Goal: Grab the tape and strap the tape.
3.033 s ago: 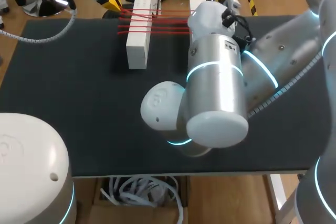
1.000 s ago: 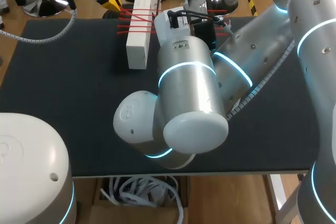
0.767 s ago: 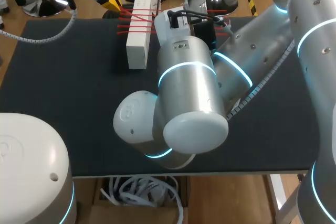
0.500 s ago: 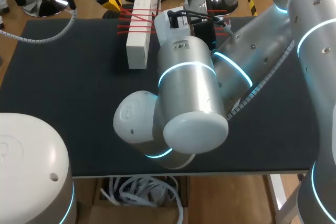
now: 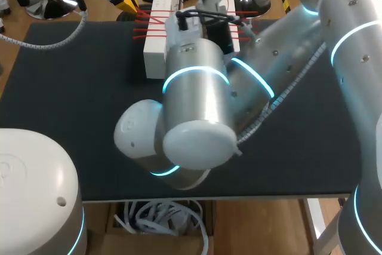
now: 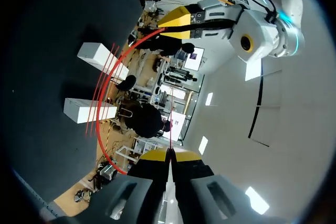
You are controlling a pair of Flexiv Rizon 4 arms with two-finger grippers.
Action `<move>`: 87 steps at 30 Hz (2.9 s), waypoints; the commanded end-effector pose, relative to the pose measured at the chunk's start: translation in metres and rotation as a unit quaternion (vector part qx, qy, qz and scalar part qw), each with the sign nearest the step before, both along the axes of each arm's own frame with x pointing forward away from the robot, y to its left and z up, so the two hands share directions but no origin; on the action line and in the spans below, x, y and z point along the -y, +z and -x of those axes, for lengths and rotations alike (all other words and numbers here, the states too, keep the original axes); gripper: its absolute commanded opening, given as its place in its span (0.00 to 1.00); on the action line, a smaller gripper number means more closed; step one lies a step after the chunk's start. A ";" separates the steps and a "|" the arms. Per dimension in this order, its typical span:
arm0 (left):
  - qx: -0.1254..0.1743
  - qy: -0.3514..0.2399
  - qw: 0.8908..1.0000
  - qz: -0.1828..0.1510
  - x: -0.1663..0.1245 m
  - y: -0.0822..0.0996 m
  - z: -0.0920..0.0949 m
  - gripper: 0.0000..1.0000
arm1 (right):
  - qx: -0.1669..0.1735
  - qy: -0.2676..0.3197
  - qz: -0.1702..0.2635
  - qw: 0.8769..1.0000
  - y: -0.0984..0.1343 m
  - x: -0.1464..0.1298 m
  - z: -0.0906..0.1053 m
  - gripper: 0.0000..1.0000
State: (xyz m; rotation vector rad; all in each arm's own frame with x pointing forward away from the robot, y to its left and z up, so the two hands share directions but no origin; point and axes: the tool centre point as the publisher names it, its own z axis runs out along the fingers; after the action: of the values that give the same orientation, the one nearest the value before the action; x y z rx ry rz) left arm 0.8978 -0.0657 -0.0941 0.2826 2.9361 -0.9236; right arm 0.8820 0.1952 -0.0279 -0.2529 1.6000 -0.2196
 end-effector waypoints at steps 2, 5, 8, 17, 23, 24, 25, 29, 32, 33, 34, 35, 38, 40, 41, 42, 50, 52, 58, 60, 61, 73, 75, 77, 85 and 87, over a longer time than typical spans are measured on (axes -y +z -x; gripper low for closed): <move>-0.001 0.000 1.000 -0.002 -0.001 0.001 0.000 0.00 | 0.014 -0.017 0.023 0.999 0.000 -0.020 0.002 0.00; -0.001 0.000 1.000 -0.002 -0.001 0.001 0.000 0.00 | 0.024 -0.017 0.046 0.999 -0.003 -0.027 0.003 0.00; -0.001 0.000 1.000 -0.002 -0.001 0.001 0.000 0.00 | 0.035 -0.019 0.069 0.997 -0.006 -0.032 0.004 0.00; -0.001 0.000 1.000 -0.002 -0.001 0.001 0.000 0.00 | 0.034 -0.016 0.077 0.996 -0.016 -0.048 0.002 0.00; -0.001 0.000 1.000 -0.002 -0.001 0.001 0.000 0.00 | 0.038 -0.011 0.081 0.996 -0.016 -0.058 0.001 0.00; -0.001 0.000 1.000 -0.002 -0.001 0.001 0.000 0.00 | 0.038 -0.010 0.081 0.996 -0.016 -0.059 0.000 0.00; -0.001 0.000 1.000 -0.002 -0.001 0.001 0.000 0.00 | 0.038 -0.010 0.083 0.996 -0.016 -0.060 -0.001 0.00; -0.001 0.000 1.000 -0.002 -0.001 0.001 0.000 0.00 | 0.039 -0.009 0.086 0.995 -0.017 -0.065 -0.004 0.00; -0.001 0.000 1.000 -0.002 -0.001 0.001 0.000 0.00 | 0.043 -0.009 0.090 0.995 -0.017 -0.068 -0.007 0.00; -0.001 0.000 1.000 -0.002 -0.001 0.001 0.000 0.00 | 0.043 -0.009 0.093 0.995 -0.018 -0.070 -0.009 0.00; -0.001 0.000 1.000 -0.002 -0.001 0.001 0.000 0.00 | 0.043 -0.009 0.093 0.995 -0.019 -0.071 -0.009 0.00; -0.001 0.000 1.000 -0.002 -0.001 0.001 0.000 0.00 | 0.044 -0.008 0.095 0.995 -0.019 -0.072 -0.010 0.00; -0.001 0.000 1.000 -0.002 -0.001 0.001 0.000 0.00 | 0.044 -0.006 0.098 0.994 -0.020 -0.075 -0.012 0.00; -0.001 0.000 1.000 -0.002 -0.001 0.001 0.000 0.00 | 0.044 -0.005 0.099 0.994 -0.021 -0.075 -0.012 0.00; -0.001 0.000 1.000 -0.002 -0.001 0.001 0.000 0.00 | 0.044 -0.004 0.099 0.994 -0.022 -0.076 -0.012 0.00; -0.001 0.000 1.000 -0.002 -0.001 0.001 0.000 0.00 | 0.044 -0.002 0.101 0.994 -0.023 -0.077 -0.012 0.00; -0.001 0.000 1.000 -0.002 -0.001 0.001 0.000 0.00 | 0.042 0.007 0.099 0.994 -0.029 -0.084 -0.014 0.00; -0.001 0.000 1.000 -0.002 -0.001 0.001 0.000 0.00 | 0.041 0.008 0.099 0.994 -0.030 -0.085 -0.014 0.00; -0.001 0.000 1.000 -0.002 -0.001 0.001 0.000 0.00 | 0.041 0.010 0.099 0.994 -0.030 -0.089 -0.016 0.00; -0.001 0.000 1.000 -0.002 -0.001 0.001 0.000 0.00 | 0.042 0.011 0.099 0.994 -0.031 -0.091 -0.017 0.00; -0.001 0.000 1.000 -0.002 -0.001 0.001 0.000 0.00 | 0.042 0.012 0.099 0.994 -0.031 -0.093 -0.018 0.00; -0.001 0.000 1.000 -0.002 -0.001 0.001 0.000 0.00 | 0.042 0.019 0.101 0.994 -0.032 -0.099 -0.019 0.00; -0.001 0.000 1.000 -0.002 -0.001 0.001 0.000 0.00 | 0.041 0.020 0.102 0.994 -0.033 -0.100 -0.019 0.00; -0.001 0.000 1.000 -0.002 -0.001 0.001 0.000 0.00 | 0.040 0.020 0.103 0.994 -0.033 -0.100 -0.019 0.00; -0.001 0.000 1.000 -0.002 -0.001 0.001 0.000 0.00 | 0.037 0.011 0.096 0.995 -0.027 -0.094 -0.016 0.00; -0.001 0.000 1.000 -0.002 -0.001 0.001 0.000 0.00 | 0.036 0.009 0.090 0.995 -0.025 -0.092 -0.015 0.00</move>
State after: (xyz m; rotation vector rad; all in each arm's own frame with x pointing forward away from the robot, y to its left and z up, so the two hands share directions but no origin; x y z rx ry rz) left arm 0.8979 -0.0656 -0.0942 0.2826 2.9363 -0.9234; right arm 0.8989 0.2885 -0.0586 -0.3912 1.4954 -0.3593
